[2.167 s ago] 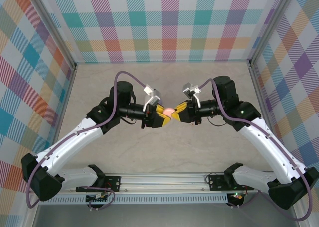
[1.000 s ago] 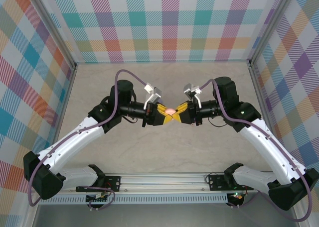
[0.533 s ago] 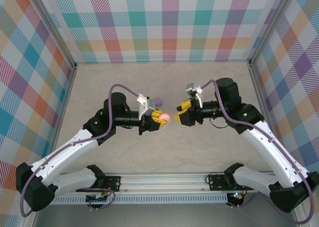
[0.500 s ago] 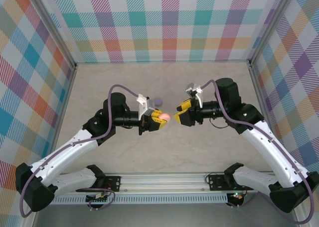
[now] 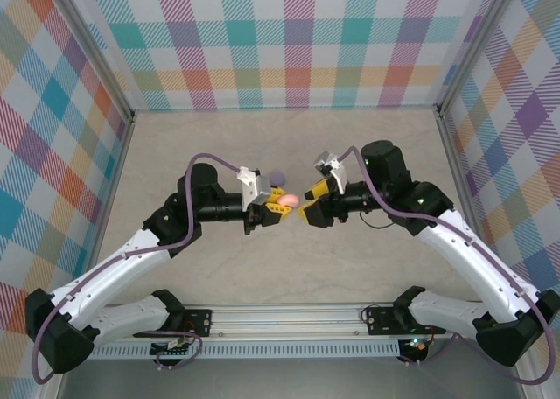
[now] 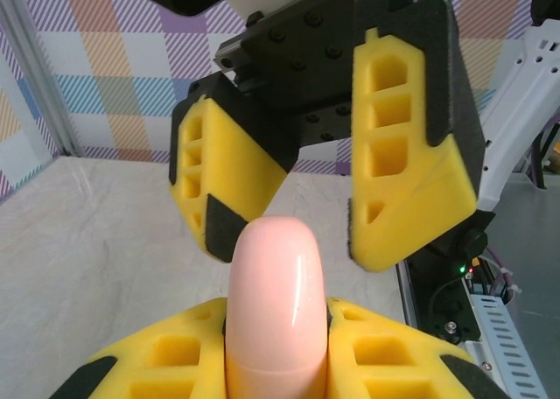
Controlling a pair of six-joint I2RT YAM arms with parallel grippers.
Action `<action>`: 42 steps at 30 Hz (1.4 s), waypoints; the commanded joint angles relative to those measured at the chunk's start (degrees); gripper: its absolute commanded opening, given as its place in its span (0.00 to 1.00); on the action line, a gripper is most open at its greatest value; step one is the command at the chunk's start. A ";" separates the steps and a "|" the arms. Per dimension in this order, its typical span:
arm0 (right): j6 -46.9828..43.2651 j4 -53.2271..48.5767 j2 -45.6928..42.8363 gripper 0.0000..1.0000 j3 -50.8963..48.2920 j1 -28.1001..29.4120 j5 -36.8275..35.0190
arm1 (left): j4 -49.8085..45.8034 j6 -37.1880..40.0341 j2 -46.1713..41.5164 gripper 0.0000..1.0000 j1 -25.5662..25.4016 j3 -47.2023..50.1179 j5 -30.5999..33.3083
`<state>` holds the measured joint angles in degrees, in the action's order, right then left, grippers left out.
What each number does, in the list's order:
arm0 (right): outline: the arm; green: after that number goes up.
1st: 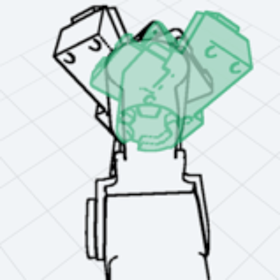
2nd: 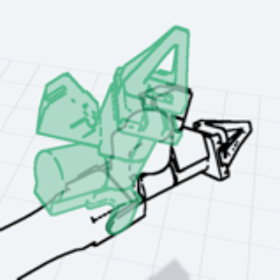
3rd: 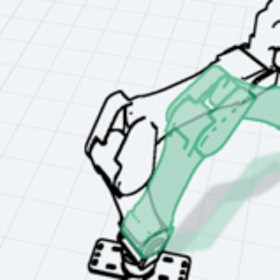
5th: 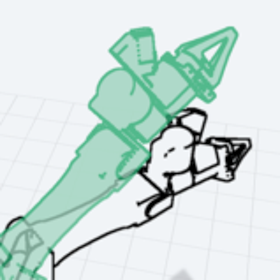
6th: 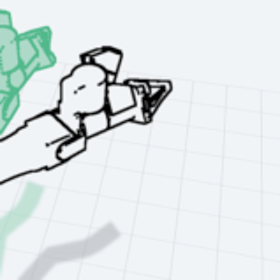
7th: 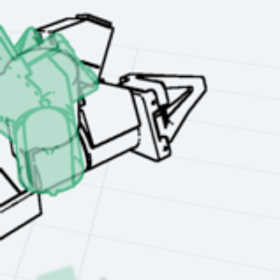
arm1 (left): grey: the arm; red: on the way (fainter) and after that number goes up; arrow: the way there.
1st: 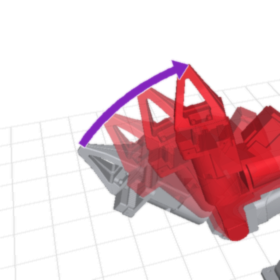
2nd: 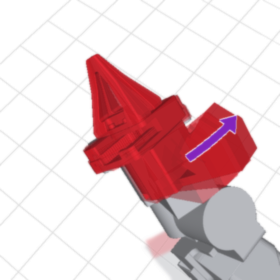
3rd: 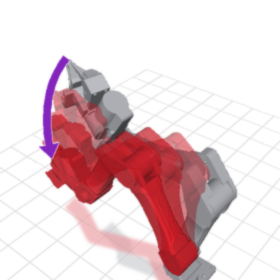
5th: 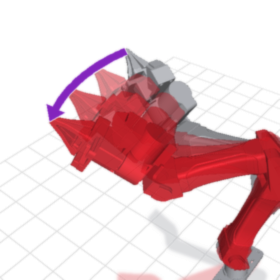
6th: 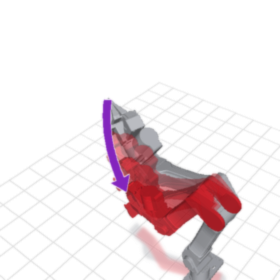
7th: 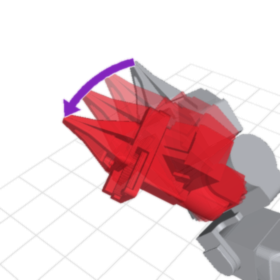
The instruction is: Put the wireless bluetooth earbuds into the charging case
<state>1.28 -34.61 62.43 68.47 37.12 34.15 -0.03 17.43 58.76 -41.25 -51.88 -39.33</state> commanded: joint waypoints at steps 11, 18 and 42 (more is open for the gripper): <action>1.83 2.46 0.73 0.64 2.05 0.84 -7.14 | -2.18 3.84 -0.74 0.04 -1.98 -1.38 -2.36; 3.46 4.62 -1.26 0.63 0.82 0.83 -12.75 | -4.18 5.38 -0.87 0.03 -2.71 -1.79 -3.56; 2.07 2.10 -3.84 0.69 0.19 0.80 -10.90 | 0.21 -0.16 -0.73 0.02 -2.79 -0.56 1.82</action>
<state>3.88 -32.67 59.99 69.10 38.24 23.94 -2.59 18.79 58.76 -43.11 -51.99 -38.22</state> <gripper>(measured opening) 0.685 0.230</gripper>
